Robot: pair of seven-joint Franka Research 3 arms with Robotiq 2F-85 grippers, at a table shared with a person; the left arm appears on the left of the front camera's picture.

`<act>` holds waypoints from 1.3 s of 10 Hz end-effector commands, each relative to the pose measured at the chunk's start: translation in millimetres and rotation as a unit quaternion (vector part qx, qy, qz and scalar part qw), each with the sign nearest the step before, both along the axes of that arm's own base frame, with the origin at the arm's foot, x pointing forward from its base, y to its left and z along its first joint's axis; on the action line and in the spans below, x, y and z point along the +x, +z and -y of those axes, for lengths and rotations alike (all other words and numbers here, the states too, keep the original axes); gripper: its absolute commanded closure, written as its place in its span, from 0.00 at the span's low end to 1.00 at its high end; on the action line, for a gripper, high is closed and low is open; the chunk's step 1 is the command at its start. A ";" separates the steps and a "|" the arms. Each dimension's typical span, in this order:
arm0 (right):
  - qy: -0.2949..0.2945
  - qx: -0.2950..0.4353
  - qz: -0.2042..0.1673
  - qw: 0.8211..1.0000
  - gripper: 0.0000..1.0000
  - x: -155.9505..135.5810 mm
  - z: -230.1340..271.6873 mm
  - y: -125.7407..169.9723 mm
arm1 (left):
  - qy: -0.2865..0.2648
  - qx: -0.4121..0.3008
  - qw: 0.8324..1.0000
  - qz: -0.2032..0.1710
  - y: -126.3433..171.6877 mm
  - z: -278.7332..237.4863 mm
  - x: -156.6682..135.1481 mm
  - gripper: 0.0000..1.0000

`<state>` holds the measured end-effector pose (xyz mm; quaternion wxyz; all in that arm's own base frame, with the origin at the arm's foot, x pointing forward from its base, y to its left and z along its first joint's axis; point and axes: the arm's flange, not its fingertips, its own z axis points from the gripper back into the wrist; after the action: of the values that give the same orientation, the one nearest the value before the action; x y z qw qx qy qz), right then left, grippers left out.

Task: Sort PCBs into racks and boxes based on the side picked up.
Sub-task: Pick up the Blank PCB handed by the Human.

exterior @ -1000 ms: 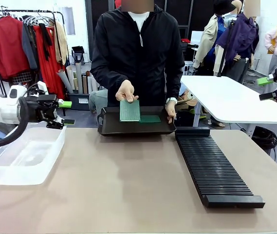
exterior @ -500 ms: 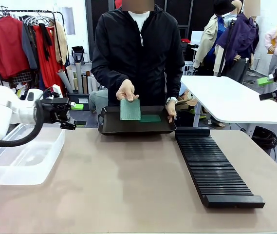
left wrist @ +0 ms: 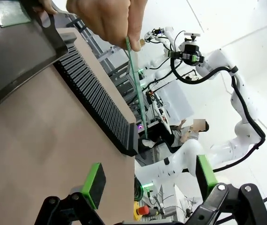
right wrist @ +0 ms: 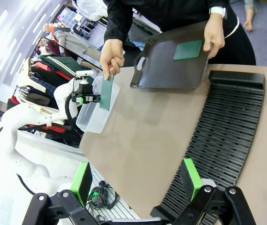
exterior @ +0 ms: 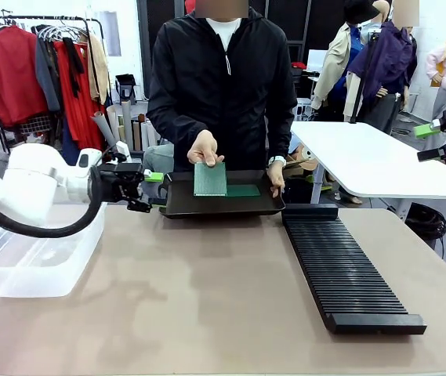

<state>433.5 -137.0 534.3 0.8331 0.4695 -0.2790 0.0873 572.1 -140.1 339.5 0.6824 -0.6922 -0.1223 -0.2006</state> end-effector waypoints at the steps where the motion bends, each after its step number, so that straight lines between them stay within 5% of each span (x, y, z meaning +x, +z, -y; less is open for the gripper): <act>1: 0.002 -0.006 0.000 1.000 0.00 -0.6 -0.7 1.8 | 0.012 -0.008 1.000 0.011 0.9 18.7 7.1 0.00; 13: 0.002 -0.006 0.000 1.000 0.00 -0.6 -0.7 1.8 | 0.075 -0.011 0.997 0.034 -1.2 83.3 33.2 0.04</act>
<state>433.5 -137.0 534.3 0.8331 0.4695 -0.2790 0.0873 606.7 -219.7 340.4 0.6880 -0.6809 -0.1814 -0.1734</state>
